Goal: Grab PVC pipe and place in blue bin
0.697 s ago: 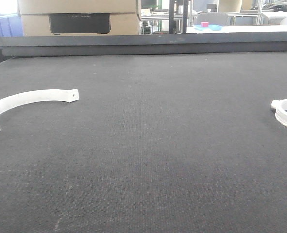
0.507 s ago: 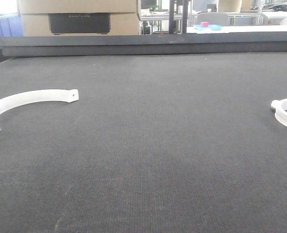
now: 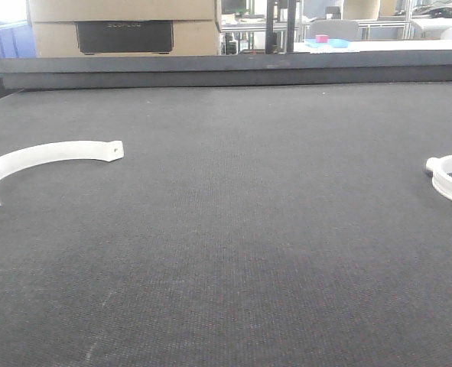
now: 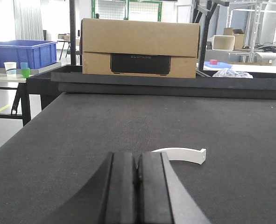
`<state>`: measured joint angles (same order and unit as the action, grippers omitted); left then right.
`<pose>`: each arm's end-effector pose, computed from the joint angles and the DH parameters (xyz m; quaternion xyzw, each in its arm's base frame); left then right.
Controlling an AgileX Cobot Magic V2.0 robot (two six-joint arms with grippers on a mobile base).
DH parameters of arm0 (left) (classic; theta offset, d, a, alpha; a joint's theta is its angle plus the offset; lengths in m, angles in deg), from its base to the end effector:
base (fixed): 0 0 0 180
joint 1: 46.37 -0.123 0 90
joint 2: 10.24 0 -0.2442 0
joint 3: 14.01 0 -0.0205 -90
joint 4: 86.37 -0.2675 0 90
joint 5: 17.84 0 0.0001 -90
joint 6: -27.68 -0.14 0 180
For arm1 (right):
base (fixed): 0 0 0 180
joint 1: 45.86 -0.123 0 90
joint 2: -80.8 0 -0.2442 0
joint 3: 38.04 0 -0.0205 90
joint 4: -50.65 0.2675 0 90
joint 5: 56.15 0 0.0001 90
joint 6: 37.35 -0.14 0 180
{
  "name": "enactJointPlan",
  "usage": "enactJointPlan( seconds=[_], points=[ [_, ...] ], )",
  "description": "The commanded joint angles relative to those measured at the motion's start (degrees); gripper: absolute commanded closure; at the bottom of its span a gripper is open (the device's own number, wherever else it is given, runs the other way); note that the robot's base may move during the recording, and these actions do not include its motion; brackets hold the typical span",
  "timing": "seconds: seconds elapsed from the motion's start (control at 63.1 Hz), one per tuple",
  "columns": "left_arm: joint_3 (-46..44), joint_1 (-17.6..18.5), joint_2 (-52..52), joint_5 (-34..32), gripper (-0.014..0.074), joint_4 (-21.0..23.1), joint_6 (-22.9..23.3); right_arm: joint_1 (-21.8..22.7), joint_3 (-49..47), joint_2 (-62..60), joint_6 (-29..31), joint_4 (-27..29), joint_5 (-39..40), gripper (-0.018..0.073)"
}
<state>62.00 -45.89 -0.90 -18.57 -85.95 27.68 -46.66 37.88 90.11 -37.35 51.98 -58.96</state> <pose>0.1634 -0.0014 0.2178 0.0003 0.6731 -0.0058 0.7395 0.1638 0.0024 0.2099 0.0028 0.6949 0.0138 0.7190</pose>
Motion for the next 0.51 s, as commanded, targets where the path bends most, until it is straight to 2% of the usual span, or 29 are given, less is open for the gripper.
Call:
enactJointPlan(
  seconds=[0.0, 0.158, 0.269, 0.333, 0.428, 0.491],
  points=[
    [-0.1, -0.1, -0.2, -1.3, 0.0707, 0.4, 0.0, 0.2, 0.0, -0.2, 0.0, -0.3, 1.1, 0.0727],
    [-0.1, -0.1, -0.2, -3.2, 0.0707, 0.4, 0.0, 0.2, 0.0, -0.2, 0.0, 0.1, 5.9, 0.0727],
    [-0.1, -0.1, -0.2, -8.6, 0.0707, 0.4, 0.0, 0.2, 0.0, -0.2, 0.0, 0.1, 15.5, 0.0727],
    [-0.1, -0.1, -0.2, -8.6, 0.0707, 1.8, 0.0, 0.2, 0.0, -0.2, 0.0, 0.1, 20.6, 0.0727],
    [-1.1, -0.1, -0.2, -8.8, 0.0707, 6.2, 0.0, 0.2, -3.6, -0.2, 0.3, 0.2, 19.9, 0.0727],
    [-3.7, -0.1, -0.2, -8.6, 0.0707, 6.5, 0.0, 0.2, -7.5, -0.2, 2.4, 0.2, 16.2, 0.0727]
  ],
)
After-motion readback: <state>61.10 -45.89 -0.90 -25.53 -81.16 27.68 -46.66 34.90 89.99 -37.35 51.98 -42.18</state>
